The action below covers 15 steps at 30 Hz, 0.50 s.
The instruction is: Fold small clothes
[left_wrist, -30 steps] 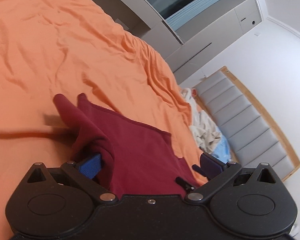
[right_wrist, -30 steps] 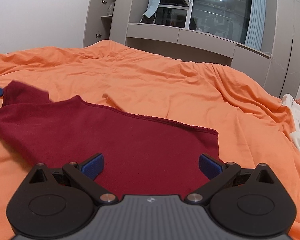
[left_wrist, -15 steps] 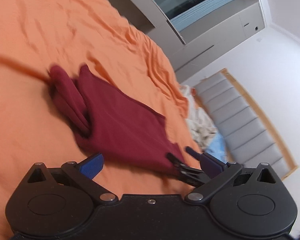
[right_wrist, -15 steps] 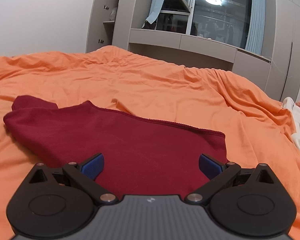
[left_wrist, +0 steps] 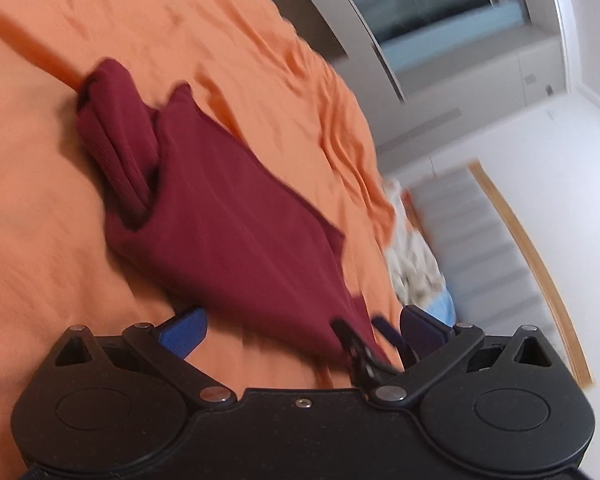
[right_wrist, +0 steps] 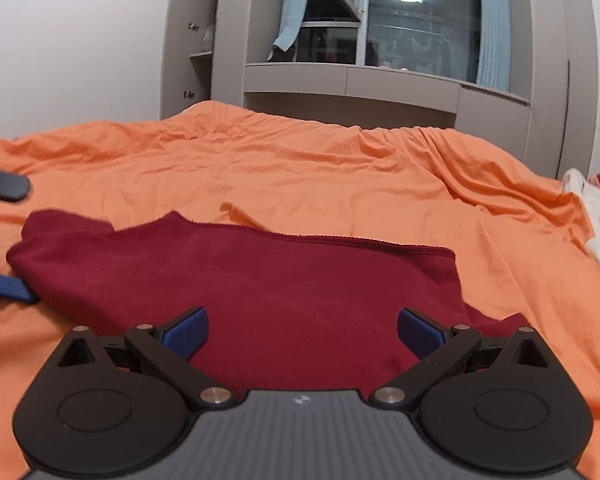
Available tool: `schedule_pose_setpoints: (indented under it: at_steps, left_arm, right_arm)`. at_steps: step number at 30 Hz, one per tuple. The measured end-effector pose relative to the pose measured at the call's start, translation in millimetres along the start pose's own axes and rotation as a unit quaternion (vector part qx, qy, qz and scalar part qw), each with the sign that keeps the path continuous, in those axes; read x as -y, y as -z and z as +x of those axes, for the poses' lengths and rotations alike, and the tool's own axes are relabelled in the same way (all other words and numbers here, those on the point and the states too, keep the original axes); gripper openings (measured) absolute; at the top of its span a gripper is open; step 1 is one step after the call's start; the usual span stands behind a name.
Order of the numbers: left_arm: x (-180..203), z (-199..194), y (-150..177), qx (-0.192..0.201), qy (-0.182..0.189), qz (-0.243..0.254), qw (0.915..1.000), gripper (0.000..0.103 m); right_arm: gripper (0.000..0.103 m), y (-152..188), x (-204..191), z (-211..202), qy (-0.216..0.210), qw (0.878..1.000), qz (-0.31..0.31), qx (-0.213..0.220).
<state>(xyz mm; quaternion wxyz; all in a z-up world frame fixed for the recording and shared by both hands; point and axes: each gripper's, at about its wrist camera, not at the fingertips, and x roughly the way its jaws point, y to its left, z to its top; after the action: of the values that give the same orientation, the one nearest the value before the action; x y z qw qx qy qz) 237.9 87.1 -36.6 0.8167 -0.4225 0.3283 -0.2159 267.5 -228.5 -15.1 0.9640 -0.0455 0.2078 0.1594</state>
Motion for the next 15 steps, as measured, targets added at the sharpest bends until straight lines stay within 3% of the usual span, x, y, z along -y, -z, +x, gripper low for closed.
schedule_pose_setpoints:
  at_steps: [4, 8, 15]
  left_arm:
    - [7.4, 10.1, -2.2, 0.049, -0.044, 0.005, 0.9978, 0.102]
    - [17.8, 26.5, -8.9, 0.070, -0.093, 0.027, 0.9928, 0.102]
    - [4.8, 27.3, -17.4, 0.100, -0.111, -0.011, 0.9887, 0.102]
  right_arm:
    - [0.103, -3.3, -6.4, 9.8, -0.001, 1.000, 0.002, -0.002]
    - [0.103, -0.2, -14.6, 12.6, 0.006, 1.000, -0.012, -0.002]
    - [0.103, 1.9, -30.5, 9.7, 0.001, 0.999, -0.045, 0.019]
